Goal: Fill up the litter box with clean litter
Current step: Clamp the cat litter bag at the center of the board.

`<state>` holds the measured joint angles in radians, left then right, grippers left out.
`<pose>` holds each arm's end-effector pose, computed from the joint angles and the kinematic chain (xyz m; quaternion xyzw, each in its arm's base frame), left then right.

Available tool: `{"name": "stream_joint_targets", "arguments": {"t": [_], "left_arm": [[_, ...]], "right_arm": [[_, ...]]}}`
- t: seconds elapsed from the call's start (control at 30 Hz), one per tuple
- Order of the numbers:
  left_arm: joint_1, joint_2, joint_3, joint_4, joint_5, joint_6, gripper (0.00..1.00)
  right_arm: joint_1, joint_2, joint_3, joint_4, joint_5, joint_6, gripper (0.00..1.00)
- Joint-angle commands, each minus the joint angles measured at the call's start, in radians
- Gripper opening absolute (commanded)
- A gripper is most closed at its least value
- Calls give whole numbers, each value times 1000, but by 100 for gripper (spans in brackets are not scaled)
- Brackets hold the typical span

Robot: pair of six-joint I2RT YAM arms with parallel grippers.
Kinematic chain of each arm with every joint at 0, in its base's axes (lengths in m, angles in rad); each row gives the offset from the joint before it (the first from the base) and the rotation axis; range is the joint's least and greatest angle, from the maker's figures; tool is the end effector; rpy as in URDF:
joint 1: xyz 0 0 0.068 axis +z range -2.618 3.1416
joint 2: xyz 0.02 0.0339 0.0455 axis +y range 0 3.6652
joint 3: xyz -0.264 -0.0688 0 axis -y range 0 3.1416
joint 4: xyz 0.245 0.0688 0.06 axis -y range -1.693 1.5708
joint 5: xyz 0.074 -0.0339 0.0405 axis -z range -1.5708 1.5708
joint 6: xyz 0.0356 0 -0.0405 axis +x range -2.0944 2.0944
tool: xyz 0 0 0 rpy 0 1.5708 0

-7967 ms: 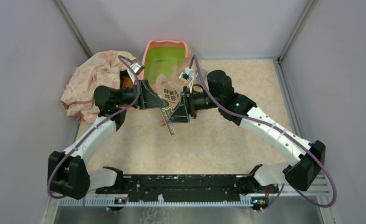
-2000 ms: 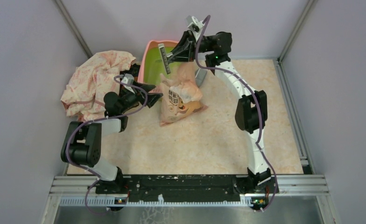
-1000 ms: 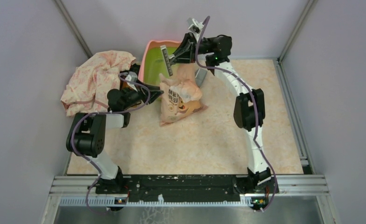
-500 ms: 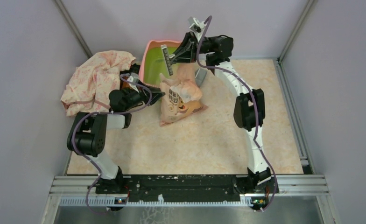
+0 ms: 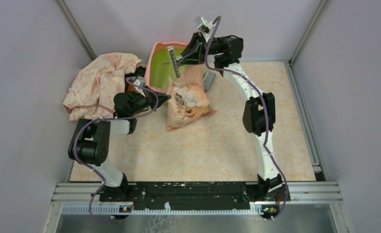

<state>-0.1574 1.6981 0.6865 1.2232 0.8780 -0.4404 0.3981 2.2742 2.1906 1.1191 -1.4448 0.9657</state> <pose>0.3206 -0.0786 0.2198 0.2471 0.6098 -0.4626 0.5942 0.4287 0.2186 0.4217 -0.5566 0.3690 0.5918 0.4515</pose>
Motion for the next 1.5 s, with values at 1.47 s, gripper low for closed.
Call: {"name": "stream_joint_targets", "arguments": {"t": [1.47], "left_arm": [[125, -64, -170, 303, 114, -181, 0]], "right_arm": [[157, 162, 257, -818, -10, -686, 0]]}}
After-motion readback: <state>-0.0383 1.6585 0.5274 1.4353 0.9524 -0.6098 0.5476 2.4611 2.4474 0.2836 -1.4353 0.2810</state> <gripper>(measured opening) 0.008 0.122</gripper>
